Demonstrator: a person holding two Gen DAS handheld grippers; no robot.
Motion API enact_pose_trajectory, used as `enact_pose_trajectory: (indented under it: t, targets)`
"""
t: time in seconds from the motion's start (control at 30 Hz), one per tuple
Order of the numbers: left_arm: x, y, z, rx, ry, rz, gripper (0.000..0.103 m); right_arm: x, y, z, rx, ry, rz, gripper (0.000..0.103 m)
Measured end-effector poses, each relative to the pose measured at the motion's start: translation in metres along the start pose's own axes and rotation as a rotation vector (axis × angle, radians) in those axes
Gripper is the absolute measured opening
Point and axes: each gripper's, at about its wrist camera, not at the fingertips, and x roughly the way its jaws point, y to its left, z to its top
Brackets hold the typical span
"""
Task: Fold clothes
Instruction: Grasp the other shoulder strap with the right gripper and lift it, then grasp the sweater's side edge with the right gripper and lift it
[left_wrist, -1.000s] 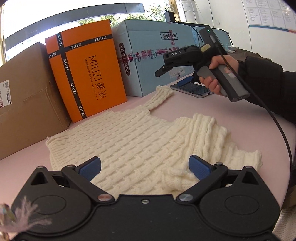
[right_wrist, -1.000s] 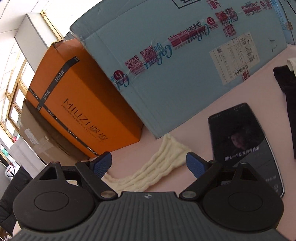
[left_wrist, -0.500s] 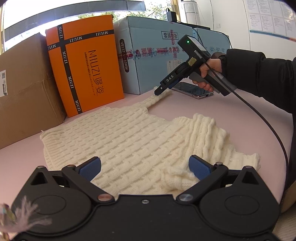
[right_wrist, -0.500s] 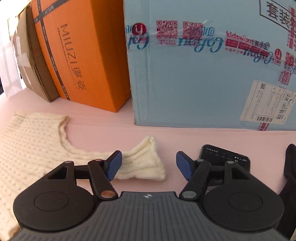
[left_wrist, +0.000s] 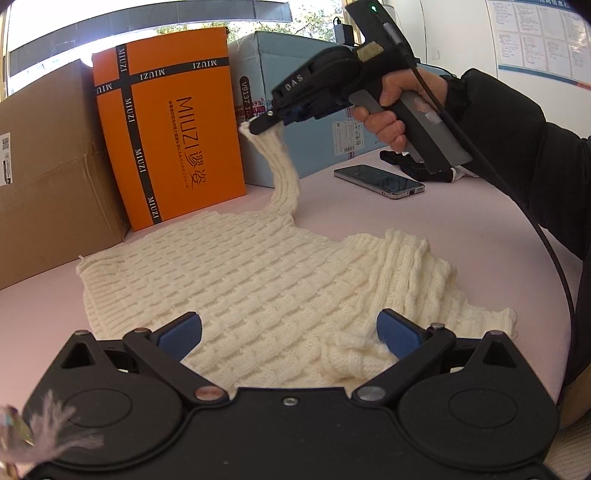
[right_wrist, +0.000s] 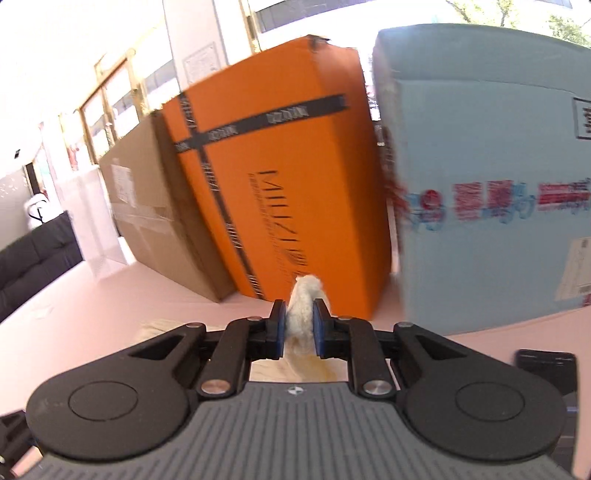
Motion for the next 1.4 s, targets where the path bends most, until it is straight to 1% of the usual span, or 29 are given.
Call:
enact_pose_trajectory:
  t: [0.03, 0.13, 0.2, 0.3, 0.33, 0.4, 0.47, 0.5, 0.57, 0.63, 0.7, 0.73, 0.8, 0.87, 0.97, 1.07, 1.17, 1.27, 1.4]
  targets:
    - [0.000, 0.000, 0.000, 0.000, -0.001, 0.001, 0.103, 0.008, 0.011, 0.000, 0.018, 0.008, 0.029, 0.014]
    - [0.000, -0.001, 0.000, 0.003, -0.001, 0.005, 0.103, 0.046, 0.037, -0.009, 0.082, 0.088, 0.129, 0.013]
    - [0.000, -0.001, 0.000, 0.001, -0.001, 0.005, 0.103, 0.073, 0.052, -0.019, 0.098, 0.147, 0.142, 0.013]
    - [0.000, -0.001, 0.001, -0.005, -0.001, 0.003, 0.103, 0.110, 0.060, -0.034, 0.154, 0.234, 0.149, 0.013]
    - [0.001, 0.000, 0.001, -0.008, -0.001, 0.001, 0.103, 0.115, 0.061, -0.040, 0.177, 0.243, 0.150, 0.013]
    - [0.001, 0.001, 0.001, -0.016, 0.001, -0.006, 0.103, 0.118, 0.062, -0.044, 0.190, 0.231, 0.168, 0.013]
    - [0.002, 0.002, 0.001, -0.024, 0.004, -0.014, 0.103, 0.116, 0.057, -0.043, 0.226, 0.228, 0.204, 0.018]
    - [0.002, 0.002, 0.001, -0.026, 0.003, -0.015, 0.103, 0.114, 0.055, -0.042, 0.244, 0.226, 0.224, 0.024]
    - [0.002, 0.002, 0.001, -0.026, 0.001, -0.014, 0.103, 0.105, 0.046, -0.037, 0.294, 0.222, 0.284, 0.066]
    - [0.002, 0.002, 0.001, -0.027, 0.002, -0.014, 0.103, 0.089, 0.048, -0.025, 0.276, 0.169, 0.297, 0.085]
    - [0.002, 0.002, 0.001, -0.028, 0.003, -0.015, 0.103, 0.069, 0.049, -0.011, 0.245, 0.106, 0.311, 0.085]
    - [0.001, 0.002, 0.002, -0.029, 0.003, -0.016, 0.103, 0.061, 0.047, -0.006, 0.250, 0.084, 0.322, 0.085]
    - [0.001, 0.003, 0.002, -0.032, 0.003, -0.018, 0.103, 0.049, 0.038, -0.001, 0.272, 0.054, 0.321, 0.085]
    - [0.001, 0.005, 0.003, -0.035, 0.004, -0.022, 0.103, 0.046, 0.028, -0.002, 0.281, 0.052, 0.297, 0.085]
    - [0.001, 0.006, 0.003, -0.037, 0.005, -0.024, 0.103, 0.056, 0.009, -0.015, 0.346, 0.124, 0.268, 0.085]
    - [0.003, 0.007, 0.003, -0.041, 0.009, -0.026, 0.103, 0.078, -0.002, -0.034, 0.413, 0.187, 0.274, 0.084]
    - [0.003, 0.008, 0.003, -0.048, 0.013, -0.029, 0.103, 0.086, -0.003, -0.042, 0.419, 0.190, 0.285, 0.083]
    - [0.004, 0.009, 0.003, -0.056, 0.017, -0.035, 0.103, 0.067, 0.005, -0.034, 0.368, 0.148, 0.299, 0.084]
    - [0.003, 0.007, 0.004, -0.054, 0.016, -0.030, 0.103, 0.015, 0.018, -0.029, 0.244, 0.029, 0.330, 0.084]
